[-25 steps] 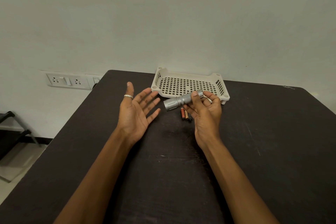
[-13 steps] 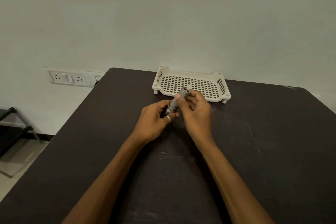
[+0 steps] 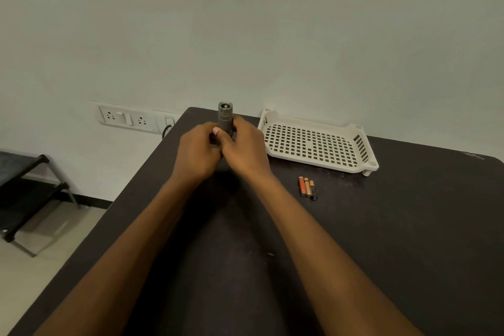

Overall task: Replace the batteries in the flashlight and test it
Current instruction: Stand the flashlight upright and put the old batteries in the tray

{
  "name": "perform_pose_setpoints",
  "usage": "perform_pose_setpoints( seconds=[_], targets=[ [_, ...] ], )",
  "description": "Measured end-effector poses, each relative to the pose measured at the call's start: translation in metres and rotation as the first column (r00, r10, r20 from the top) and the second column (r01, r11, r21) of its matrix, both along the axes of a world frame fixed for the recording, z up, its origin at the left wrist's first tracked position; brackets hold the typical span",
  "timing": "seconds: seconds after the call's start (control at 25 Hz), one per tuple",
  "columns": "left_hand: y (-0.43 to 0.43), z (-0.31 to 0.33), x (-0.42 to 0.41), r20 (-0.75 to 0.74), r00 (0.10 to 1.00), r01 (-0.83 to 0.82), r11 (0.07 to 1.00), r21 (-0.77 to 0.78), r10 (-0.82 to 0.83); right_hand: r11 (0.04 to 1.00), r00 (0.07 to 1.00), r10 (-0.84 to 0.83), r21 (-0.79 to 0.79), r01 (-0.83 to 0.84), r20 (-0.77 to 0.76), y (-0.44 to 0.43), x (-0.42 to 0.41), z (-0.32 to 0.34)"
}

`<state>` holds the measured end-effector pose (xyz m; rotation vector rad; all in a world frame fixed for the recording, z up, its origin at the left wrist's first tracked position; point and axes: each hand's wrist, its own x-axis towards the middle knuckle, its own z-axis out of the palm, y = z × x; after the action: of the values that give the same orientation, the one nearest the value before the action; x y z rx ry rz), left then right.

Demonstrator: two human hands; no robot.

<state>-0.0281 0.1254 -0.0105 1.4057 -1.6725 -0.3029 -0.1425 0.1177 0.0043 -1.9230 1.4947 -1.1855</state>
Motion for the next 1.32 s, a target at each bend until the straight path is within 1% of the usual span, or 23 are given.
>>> perform_pose_setpoints(
  seconds=[0.16, 0.36, 0.52, 0.64, 0.72, 0.8, 0.88, 1.0, 1.04, 1.12, 1.2, 1.32],
  targets=[
    [-0.072, -0.001, 0.023, 0.061, 0.995, -0.088, 0.994, 0.066, 0.084, 0.997, 0.999, -0.005, 0.074, 0.008, -0.035, -0.075, 0.03, 0.001],
    [-0.145, -0.012, 0.041, 0.112, 0.992, -0.072, 0.992, 0.105, 0.06, 0.996, 1.0, -0.019, 0.089, 0.02, -0.009, -0.15, 0.047, -0.015],
    [-0.18, -0.023, 0.047, 0.153, 0.987, -0.068, 0.987, 0.142, 0.046, 0.996, 0.999, -0.035, 0.086, 0.035, 0.003, -0.181, 0.051, -0.032],
    [-0.184, -0.028, 0.049, 0.148, 0.987, -0.08, 0.988, 0.134, 0.06, 0.997, 0.999, -0.034, 0.07, 0.034, 0.0, -0.183, 0.052, -0.038],
    [-0.18, -0.03, 0.048, 0.121, 0.992, -0.056, 0.983, 0.173, 0.035, 0.996, 0.999, -0.025, 0.09, 0.026, -0.022, -0.18, 0.05, -0.038],
    [-0.172, -0.028, 0.047, 0.094, 0.996, -0.026, 0.962, 0.27, 0.0, 0.99, 0.999, -0.027, 0.137, 0.033, -0.04, -0.17, 0.048, -0.035],
    [-0.157, -0.02, 0.044, 0.082, 0.996, -0.043, 0.943, 0.329, 0.016, 0.983, 0.997, -0.056, 0.171, 0.062, -0.045, -0.153, 0.043, -0.027],
    [-0.12, -0.011, 0.032, 0.081, 0.995, -0.072, 0.962, 0.262, 0.052, 0.975, 0.996, -0.083, 0.209, 0.075, 0.031, -0.116, 0.03, -0.019],
    [-0.105, -0.009, 0.026, 0.072, 0.996, -0.077, 0.961, 0.264, 0.06, 0.975, 0.994, -0.086, 0.211, 0.071, 0.061, -0.1, 0.024, -0.013],
    [-0.071, -0.007, 0.01, 0.115, 0.987, -0.144, 0.936, 0.32, 0.112, 0.978, 0.989, -0.095, 0.195, 0.071, 0.113, -0.066, 0.011, -0.001],
    [-0.037, -0.005, -0.013, 0.134, 0.981, -0.178, 0.932, 0.315, 0.142, 0.984, 0.988, -0.093, 0.165, 0.073, 0.121, -0.029, -0.008, 0.013],
    [0.007, -0.005, -0.052, 0.077, 0.996, -0.06, 0.953, 0.297, 0.039, 0.968, 0.977, -0.146, 0.224, 0.109, 0.154, 0.015, -0.048, 0.018]
  ],
)
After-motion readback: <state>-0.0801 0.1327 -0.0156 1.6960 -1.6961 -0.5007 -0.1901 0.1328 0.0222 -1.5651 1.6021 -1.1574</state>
